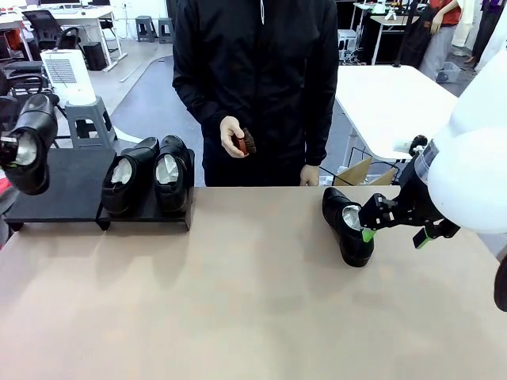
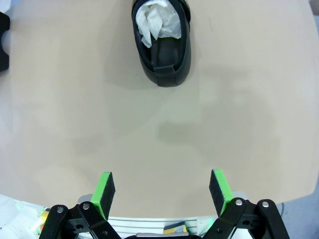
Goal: Organize the shoes by placing them on the stand.
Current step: Place the Shoe from the middle of the table onto the Shoes Stand.
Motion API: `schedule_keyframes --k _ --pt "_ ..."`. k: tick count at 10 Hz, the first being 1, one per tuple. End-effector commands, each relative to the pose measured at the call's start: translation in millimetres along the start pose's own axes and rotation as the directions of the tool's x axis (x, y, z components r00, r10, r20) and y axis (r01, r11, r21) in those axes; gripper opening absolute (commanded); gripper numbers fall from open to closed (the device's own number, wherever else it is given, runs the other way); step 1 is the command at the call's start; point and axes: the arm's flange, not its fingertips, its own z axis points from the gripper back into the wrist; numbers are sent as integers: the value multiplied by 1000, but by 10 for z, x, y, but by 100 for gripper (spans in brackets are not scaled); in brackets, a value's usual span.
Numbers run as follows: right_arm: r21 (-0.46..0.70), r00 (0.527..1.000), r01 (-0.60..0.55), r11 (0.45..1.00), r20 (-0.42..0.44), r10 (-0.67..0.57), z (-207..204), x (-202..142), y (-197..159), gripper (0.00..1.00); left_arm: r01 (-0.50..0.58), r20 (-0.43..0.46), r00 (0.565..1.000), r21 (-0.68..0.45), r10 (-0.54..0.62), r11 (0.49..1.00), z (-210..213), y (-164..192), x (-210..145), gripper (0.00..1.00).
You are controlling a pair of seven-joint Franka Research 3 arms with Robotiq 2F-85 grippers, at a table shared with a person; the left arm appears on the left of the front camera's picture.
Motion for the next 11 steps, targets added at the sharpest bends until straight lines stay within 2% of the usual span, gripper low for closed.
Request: schedule_keyframes --k 1,4,7,11 --pt "2 1000 -16 1000 11 16 2 17 -6 100 92 18 996 19 -92 996 39 84 156 0" --pt "2 1000 -16 1000 11 16 2 17 -6 100 169 -5 986 28 -169 985 -214 242 195 0" --pt "2 1000 -16 1000 11 16 2 17 -6 100 116 -37 993 4 -116 993 -408 322 89 0" --pt "2 1000 -16 1000 11 16 2 17 -6 100 62 -27 998 -24 -63 998 -533 438 -4 0"
